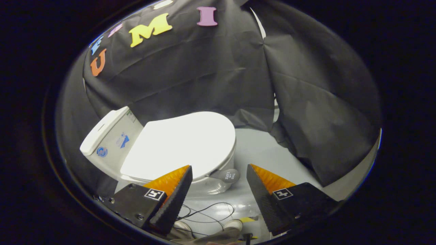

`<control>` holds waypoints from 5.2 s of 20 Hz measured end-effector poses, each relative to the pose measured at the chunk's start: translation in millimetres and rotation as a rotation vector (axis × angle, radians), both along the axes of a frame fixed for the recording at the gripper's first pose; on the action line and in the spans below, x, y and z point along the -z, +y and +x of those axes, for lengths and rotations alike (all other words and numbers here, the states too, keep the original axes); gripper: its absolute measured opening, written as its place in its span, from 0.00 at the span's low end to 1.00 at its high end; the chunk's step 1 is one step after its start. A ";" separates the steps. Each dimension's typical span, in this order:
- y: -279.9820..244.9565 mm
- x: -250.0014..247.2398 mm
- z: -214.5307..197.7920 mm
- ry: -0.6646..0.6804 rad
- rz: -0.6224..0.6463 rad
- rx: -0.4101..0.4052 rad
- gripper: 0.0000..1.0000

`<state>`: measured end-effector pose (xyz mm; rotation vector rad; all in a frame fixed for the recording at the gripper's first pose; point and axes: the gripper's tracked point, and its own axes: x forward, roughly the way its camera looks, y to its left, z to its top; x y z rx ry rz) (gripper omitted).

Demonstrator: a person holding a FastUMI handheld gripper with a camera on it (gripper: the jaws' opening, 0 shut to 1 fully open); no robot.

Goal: Open the toilet lid.

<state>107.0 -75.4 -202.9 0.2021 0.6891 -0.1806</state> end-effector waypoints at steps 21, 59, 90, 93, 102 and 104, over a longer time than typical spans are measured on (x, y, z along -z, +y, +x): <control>-20.3 86.0 28.0 0.183 0.403 0.095 0.95; -12.3 26.7 56.7 0.117 0.634 0.247 0.13; 137.8 -182.2 55.3 -0.111 0.322 -0.063 0.13; 145.7 -186.4 55.7 -0.108 0.283 -0.059 0.13; 178.9 -205.9 61.2 -0.108 0.167 -0.104 0.13; 188.1 -210.3 61.8 -0.112 0.147 -0.114 0.13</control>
